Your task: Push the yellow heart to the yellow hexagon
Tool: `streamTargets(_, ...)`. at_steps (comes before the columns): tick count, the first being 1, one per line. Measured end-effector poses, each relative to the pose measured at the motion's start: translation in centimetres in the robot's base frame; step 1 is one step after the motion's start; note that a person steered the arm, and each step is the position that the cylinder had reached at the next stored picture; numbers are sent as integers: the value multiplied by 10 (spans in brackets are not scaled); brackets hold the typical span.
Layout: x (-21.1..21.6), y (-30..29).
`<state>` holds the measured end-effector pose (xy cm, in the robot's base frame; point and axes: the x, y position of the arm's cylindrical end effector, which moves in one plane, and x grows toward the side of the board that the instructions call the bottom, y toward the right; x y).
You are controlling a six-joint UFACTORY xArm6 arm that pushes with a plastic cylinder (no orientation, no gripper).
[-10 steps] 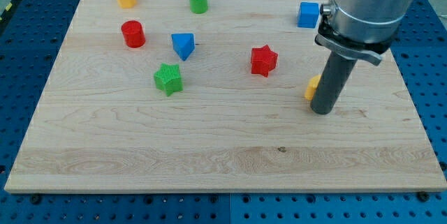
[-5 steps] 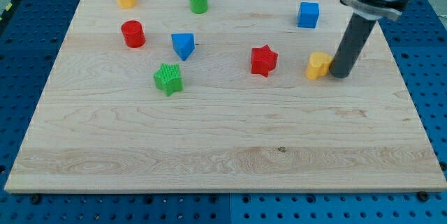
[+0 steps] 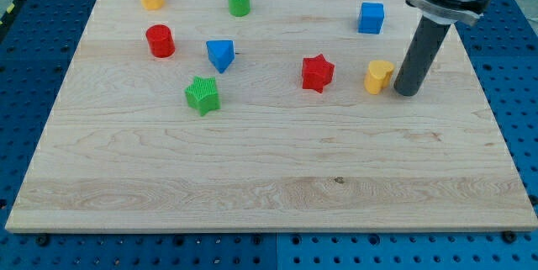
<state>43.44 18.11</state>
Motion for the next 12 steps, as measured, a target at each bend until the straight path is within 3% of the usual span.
streamTargets(1, -4, -10)
streamTargets(3, -58, -76)
streamTargets(4, -58, -106)
streamTargets(10, -176, -339)
streamTargets(12, -177, -340)
